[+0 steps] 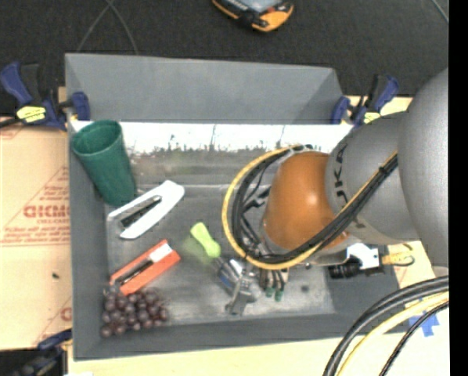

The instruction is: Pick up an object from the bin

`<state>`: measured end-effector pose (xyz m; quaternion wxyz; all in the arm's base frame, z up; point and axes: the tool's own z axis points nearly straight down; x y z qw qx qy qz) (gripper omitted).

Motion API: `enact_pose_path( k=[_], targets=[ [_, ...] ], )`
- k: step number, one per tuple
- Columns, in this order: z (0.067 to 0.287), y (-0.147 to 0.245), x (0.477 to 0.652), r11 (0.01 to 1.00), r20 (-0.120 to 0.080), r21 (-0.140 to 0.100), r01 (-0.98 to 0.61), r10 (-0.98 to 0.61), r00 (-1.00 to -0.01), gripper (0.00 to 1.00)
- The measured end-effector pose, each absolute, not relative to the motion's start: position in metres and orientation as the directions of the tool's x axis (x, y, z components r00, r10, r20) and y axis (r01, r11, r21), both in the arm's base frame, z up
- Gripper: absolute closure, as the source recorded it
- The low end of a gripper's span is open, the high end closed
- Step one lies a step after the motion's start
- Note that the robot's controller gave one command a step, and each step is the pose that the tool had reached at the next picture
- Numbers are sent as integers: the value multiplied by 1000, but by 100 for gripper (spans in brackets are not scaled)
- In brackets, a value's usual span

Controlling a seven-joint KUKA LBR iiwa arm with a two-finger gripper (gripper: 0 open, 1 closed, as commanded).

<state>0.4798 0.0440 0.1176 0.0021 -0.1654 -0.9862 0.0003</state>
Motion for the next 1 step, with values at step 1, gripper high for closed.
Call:
enact_pose_path(
  k=[1],
  targets=[
    [70, 20, 489, 900, -18, 5, 437, 437, -899, 0]
  ],
)
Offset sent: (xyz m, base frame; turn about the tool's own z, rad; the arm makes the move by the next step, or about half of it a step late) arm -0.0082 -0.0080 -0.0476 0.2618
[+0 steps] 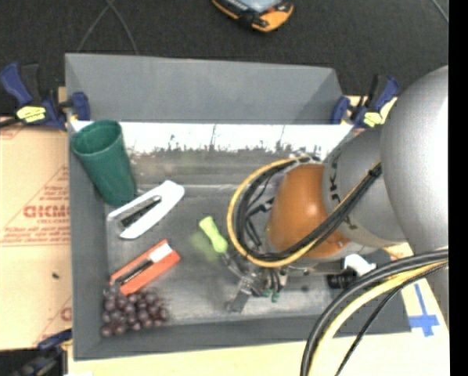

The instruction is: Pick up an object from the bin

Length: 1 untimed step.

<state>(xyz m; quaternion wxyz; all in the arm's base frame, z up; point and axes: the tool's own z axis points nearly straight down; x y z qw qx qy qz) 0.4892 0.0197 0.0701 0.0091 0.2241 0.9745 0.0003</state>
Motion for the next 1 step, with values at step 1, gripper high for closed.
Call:
enact_pose_path(
  k=[1],
  targets=[
    [71, 35, 472, 831, -7, 5, 557, 557, -831, 100]
  ],
)
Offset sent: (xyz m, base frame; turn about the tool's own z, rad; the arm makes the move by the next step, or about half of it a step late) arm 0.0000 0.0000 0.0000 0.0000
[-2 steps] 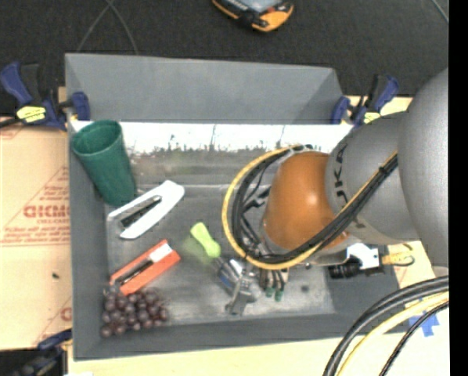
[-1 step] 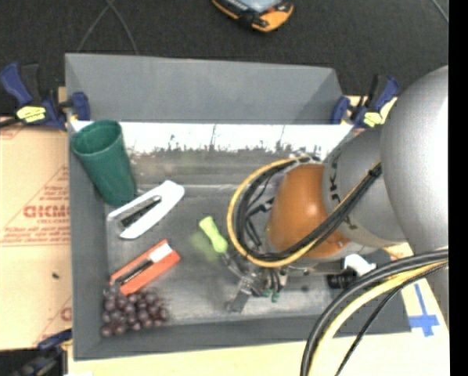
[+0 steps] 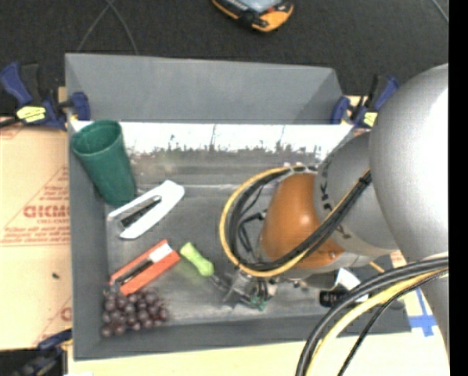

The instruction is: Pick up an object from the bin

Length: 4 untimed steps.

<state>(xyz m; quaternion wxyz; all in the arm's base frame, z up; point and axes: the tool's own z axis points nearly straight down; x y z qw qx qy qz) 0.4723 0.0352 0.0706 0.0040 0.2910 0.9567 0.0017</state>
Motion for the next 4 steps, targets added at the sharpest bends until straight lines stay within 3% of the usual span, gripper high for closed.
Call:
enact_pose_path(
  k=[3, 4],
  targets=[
    [89, 34, 473, 833, -8, 7, 554, 554, -833, 100],
    [108, 33, 469, 834, 2, -1, 553, 553, -834, 100]
  ],
)
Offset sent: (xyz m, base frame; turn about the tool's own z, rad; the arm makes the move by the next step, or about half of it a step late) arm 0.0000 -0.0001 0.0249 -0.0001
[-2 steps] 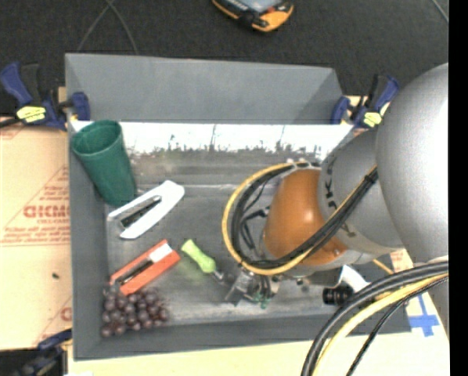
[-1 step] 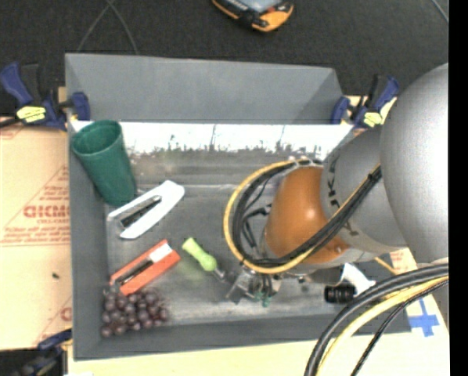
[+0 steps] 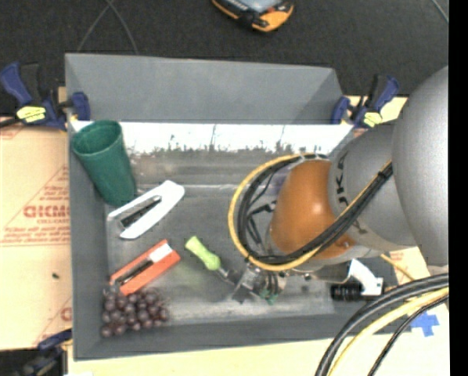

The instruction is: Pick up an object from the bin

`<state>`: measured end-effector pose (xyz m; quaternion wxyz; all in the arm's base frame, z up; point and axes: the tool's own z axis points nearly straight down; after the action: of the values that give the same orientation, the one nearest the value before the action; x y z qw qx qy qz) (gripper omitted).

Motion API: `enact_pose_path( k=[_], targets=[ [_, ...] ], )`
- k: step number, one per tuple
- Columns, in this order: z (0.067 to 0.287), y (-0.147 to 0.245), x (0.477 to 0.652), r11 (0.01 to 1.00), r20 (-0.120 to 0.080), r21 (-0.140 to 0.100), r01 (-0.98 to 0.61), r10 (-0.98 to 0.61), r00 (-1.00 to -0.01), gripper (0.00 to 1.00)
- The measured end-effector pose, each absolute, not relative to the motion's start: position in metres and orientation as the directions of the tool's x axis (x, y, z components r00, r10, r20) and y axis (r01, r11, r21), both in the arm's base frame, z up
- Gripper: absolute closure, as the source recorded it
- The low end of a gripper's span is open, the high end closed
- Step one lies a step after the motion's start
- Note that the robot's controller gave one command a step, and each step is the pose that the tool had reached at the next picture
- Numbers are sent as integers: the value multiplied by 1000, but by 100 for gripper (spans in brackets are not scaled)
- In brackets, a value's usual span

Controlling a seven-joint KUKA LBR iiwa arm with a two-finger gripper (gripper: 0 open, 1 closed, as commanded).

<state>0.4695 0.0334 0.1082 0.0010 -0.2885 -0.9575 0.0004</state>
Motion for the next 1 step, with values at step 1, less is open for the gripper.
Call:
enact_pose_path(
  k=[1],
  targets=[
    [152, 34, 472, 834, -6, 4, 552, 552, -834, 100]
  ],
)
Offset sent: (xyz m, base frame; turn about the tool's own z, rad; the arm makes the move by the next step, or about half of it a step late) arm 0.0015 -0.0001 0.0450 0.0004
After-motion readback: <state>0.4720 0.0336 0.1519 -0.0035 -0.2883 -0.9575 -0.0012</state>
